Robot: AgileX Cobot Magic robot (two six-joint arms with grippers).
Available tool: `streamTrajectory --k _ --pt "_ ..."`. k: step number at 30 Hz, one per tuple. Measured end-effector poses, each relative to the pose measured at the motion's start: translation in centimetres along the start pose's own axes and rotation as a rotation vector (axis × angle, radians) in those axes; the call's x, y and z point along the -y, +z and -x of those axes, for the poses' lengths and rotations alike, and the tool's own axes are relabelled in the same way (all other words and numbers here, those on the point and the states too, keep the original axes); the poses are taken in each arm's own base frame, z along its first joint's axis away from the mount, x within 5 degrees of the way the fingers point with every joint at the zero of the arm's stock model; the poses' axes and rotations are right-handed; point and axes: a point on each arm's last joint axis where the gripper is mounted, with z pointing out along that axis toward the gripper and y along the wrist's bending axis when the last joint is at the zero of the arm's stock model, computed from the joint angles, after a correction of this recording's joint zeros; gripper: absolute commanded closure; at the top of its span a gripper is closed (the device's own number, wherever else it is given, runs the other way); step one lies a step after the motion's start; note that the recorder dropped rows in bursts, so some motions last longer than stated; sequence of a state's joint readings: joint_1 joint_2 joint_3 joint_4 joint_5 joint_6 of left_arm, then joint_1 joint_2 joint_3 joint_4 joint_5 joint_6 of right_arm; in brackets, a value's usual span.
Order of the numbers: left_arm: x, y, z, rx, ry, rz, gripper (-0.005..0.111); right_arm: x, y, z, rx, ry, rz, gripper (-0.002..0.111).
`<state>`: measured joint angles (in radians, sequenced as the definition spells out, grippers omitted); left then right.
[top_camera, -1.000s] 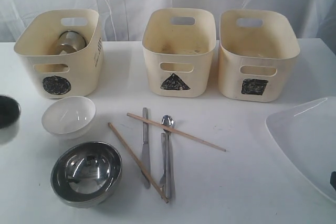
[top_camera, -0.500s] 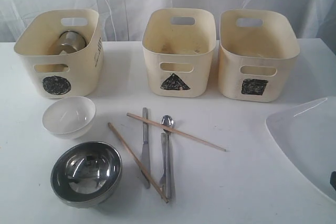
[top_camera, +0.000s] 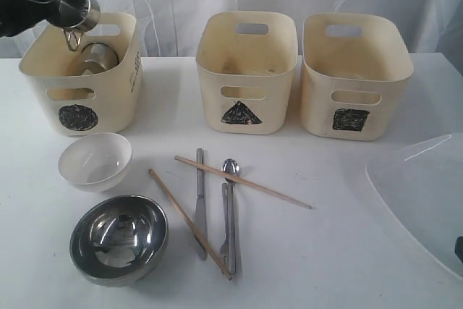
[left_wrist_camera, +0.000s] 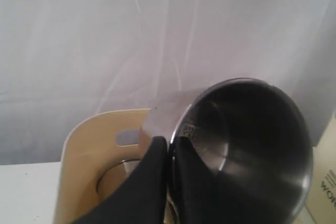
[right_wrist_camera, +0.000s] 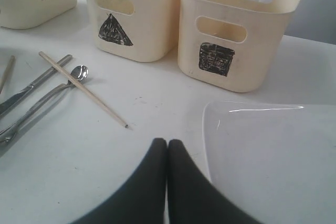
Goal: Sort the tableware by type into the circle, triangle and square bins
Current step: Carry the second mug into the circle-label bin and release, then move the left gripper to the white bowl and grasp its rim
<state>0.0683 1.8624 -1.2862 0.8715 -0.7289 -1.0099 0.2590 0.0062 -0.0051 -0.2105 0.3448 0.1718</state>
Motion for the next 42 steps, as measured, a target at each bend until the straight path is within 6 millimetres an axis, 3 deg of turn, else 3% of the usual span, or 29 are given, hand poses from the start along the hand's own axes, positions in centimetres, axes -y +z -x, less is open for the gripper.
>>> streamTrajectory --k 5,8,12,18,22,27,33,36,39,41,42 --pt "0.6 0.1 0.0 -0.057 -0.024 -0.062 0.057 0.0 0.0 0.0 0.0 0.002 0.0 0.108" --pt "0.9 0.0 -0.2 -0.095 -0.045 -0.097 0.055 0.0 0.0 0.0 0.0 0.002 0.0 0.108" --pt "2.2 -0.8 0.8 -0.117 -0.054 -0.19 0.067 0.0 0.0 0.0 0.0 0.002 0.0 0.108" --pt "4.9 -4.4 4.7 -0.159 0.058 -0.278 0.106 0.0 0.0 0.0 0.0 0.002 0.0 0.108" --pt "5.6 -6.8 5.6 -0.178 0.074 -0.265 0.107 0.0 0.0 0.0 0.0 0.002 0.0 0.108" --pt "4.8 -8.7 3.6 -0.23 -0.028 -0.082 0.107 0.0 0.0 0.0 0.0 0.002 0.0 0.108" --pt "2.1 -12.8 -2.4 -0.291 -0.154 0.473 0.107 0.0 0.0 0.0 0.0 0.002 0.0 0.108" --pt "2.5 -14.9 -4.7 -0.326 -0.084 0.608 0.107 0.0 0.0 0.0 0.0 0.002 0.0 0.108" --pt "3.5 -16.3 -7.0 -0.428 0.105 0.614 0.107 0.0 0.0 0.0 0.0 0.002 0.0 0.108" --pt "4.3 -16.1 -7.7 -0.466 0.106 0.529 0.1 0.0 0.0 0.0 0.0 0.002 0.0 0.108" --pt "4.5 -16.0 -7.8 -0.472 0.097 0.5 0.087 0.0 0.0 0.0 0.0 0.002 0.0 0.108"
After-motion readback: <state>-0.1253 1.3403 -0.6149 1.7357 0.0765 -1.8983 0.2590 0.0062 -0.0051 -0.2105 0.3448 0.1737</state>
